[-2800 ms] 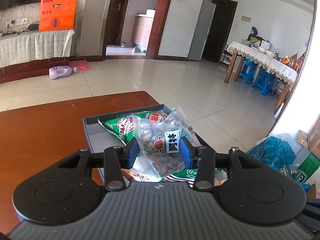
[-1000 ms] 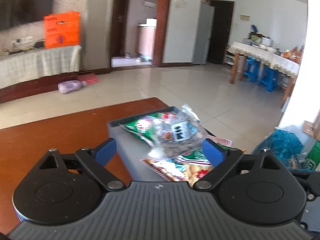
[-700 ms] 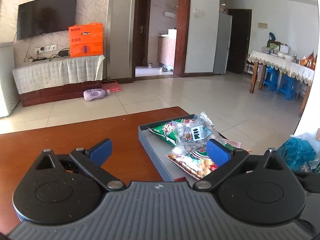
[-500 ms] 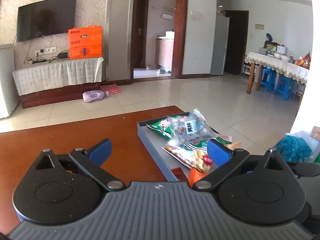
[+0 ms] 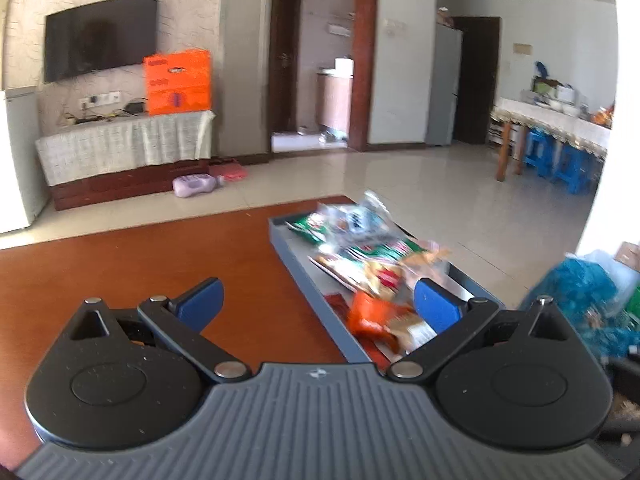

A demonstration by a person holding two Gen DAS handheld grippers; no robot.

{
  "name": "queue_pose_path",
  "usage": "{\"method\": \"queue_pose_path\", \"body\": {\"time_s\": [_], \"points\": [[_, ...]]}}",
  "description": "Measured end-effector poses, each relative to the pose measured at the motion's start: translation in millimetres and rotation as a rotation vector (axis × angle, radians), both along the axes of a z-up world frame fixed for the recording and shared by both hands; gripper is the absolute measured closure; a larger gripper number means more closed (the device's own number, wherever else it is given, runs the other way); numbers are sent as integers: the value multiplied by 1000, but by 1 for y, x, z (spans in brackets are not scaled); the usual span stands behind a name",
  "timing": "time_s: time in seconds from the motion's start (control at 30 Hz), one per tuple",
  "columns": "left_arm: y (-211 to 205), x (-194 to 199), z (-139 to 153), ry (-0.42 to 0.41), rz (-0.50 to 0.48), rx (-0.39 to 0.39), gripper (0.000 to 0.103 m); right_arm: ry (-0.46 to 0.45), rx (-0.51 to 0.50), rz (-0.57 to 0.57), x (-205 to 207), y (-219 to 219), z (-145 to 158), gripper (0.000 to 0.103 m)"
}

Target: Organize snacks

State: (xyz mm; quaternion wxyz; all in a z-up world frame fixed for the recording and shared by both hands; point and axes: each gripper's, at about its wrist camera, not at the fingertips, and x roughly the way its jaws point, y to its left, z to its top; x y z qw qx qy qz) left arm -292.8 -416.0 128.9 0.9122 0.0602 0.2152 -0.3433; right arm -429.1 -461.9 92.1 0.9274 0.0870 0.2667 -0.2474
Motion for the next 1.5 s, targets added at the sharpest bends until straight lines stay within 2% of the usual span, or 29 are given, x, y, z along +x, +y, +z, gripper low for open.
{"method": "queue_pose_path", "body": {"time_s": [0.07, 0.17, 0.27, 0.33, 0.73, 0.93, 1.5], "points": [[2, -11, 3, -24, -4, 11, 0, -6, -15, -8, -6, 4, 2, 50], [13, -28, 5, -53, 69, -13, 0, 10, -38, 4, -14, 12, -2, 50], [25, -37, 8, -13, 114, -62, 0, 33, -28, 4, -17, 15, -5, 50], [27, -40, 11, 16, 95, -64, 0, 44, -31, 10, -20, 19, -5, 50], [30, -64, 9, -31, 106, -23, 0, 49, -32, -10, -22, 18, -10, 50], [26, -62, 4, -6, 100, -1, 0, 67, -38, 3, -19, 20, -13, 50], [12, -63, -7, -41, 91, 33, 0, 69, -2, 9, -19, 14, -13, 50]]}}
